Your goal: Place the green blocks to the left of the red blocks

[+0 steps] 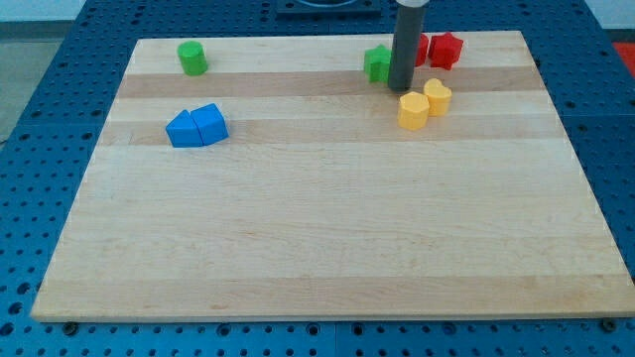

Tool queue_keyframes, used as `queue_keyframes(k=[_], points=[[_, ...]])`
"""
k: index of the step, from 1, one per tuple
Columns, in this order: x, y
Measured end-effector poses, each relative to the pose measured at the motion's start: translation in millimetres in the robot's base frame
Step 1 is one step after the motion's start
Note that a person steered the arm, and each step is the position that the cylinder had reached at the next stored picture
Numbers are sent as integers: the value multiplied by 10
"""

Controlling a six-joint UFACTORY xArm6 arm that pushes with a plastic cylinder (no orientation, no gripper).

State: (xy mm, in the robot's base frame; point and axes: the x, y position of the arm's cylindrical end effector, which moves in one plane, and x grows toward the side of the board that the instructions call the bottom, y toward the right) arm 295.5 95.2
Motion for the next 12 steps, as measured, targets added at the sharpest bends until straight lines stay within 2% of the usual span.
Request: queue_keyframes(k=[1,4,6,10,11,12], points=[[-178,-61],[48,-245],[-82,-511],[-303,-417],[-241,-1065],[-220,-2062]])
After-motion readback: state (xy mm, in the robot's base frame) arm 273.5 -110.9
